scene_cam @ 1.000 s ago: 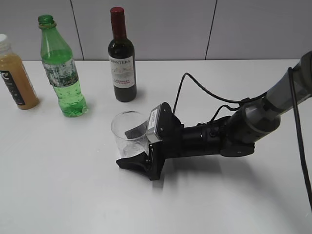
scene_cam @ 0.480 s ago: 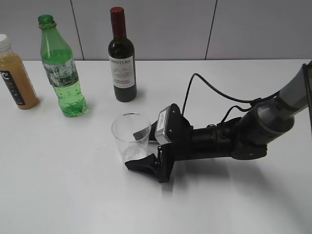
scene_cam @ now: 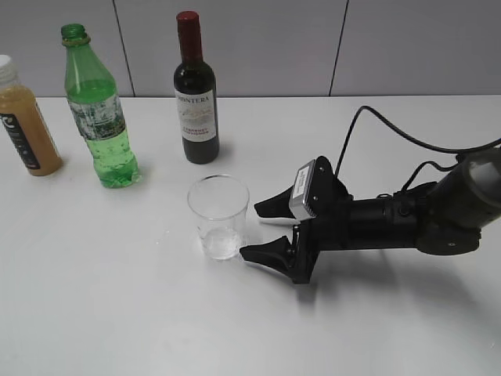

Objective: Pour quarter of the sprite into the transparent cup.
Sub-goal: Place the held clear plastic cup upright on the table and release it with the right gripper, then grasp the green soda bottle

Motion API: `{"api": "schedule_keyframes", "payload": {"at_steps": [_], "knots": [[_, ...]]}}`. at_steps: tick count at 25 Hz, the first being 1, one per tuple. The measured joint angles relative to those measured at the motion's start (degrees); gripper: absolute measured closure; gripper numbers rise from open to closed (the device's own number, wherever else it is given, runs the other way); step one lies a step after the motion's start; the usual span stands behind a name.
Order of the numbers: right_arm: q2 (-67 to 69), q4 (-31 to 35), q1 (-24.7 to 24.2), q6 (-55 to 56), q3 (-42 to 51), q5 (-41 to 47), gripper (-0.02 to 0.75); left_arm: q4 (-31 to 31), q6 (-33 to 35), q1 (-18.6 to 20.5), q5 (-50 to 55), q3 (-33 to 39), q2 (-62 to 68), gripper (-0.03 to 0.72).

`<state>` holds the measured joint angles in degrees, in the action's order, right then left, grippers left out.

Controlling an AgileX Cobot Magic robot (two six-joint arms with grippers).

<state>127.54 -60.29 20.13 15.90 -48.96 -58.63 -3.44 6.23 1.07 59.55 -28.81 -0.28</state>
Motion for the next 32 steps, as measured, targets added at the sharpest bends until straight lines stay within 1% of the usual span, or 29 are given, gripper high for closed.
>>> {"api": "schedule_keyframes", "payload": {"at_steps": [4,7,9,11,15,18,20,22,25,26,28,32], "knots": [[-2.4,0.0,-1.4,-0.1,1.6,2.6,0.092,0.0,0.0,0.0,0.0,0.0,0.0,0.099],[-4.5,0.1,-1.6,-0.1,1.8,6.2,0.096,0.0,0.0,0.0,0.0,0.0,0.0,0.099],[-6.3,1.2,-1.9,-0.2,1.9,9.0,0.101,0.0,0.0,0.0,0.0,0.0,0.0,0.099],[-8.3,3.7,-2.1,-0.3,1.9,12.6,0.104,0.0,0.0,0.0,0.0,0.0,0.0,0.099],[-12.7,13.0,-2.2,-2.3,2.0,21.2,0.113,0.0,0.0,0.0,0.0,0.0,0.0,0.099],[-15.7,22.9,-2.2,-6.5,2.0,27.2,0.12,0.0,0.0,0.0,0.0,0.0,0.0,0.099],[-17.6,30.6,-2.4,-9.6,1.9,30.8,0.122,0.0,0.0,0.0,0.0,0.0,0.0,0.099],[-19.2,36.3,-3.0,-11.6,1.7,33.0,0.126,0.0,0.0,0.0,0.0,0.0,0.0,0.099],[-21.1,41.1,-5.1,-12.5,0.5,36.9,0.132,0.0,0.0,0.0,0.0,0.0,0.0,0.099],[-21.6,42.3,-5.9,-12.6,-0.5,39.4,0.133,0.0,0.0,0.0,0.0,0.0,0.0,0.099],[-22.1,44.7,-7.9,-12.7,-3.4,46.5,0.134,0.0,0.0,0.0,0.0,0.0,0.0,0.099],[-22.1,47.7,-11.1,-12.7,-12.4,62.0,0.142,0.0,0.0,0.0,0.0,0.0,0.0,0.099]]}}
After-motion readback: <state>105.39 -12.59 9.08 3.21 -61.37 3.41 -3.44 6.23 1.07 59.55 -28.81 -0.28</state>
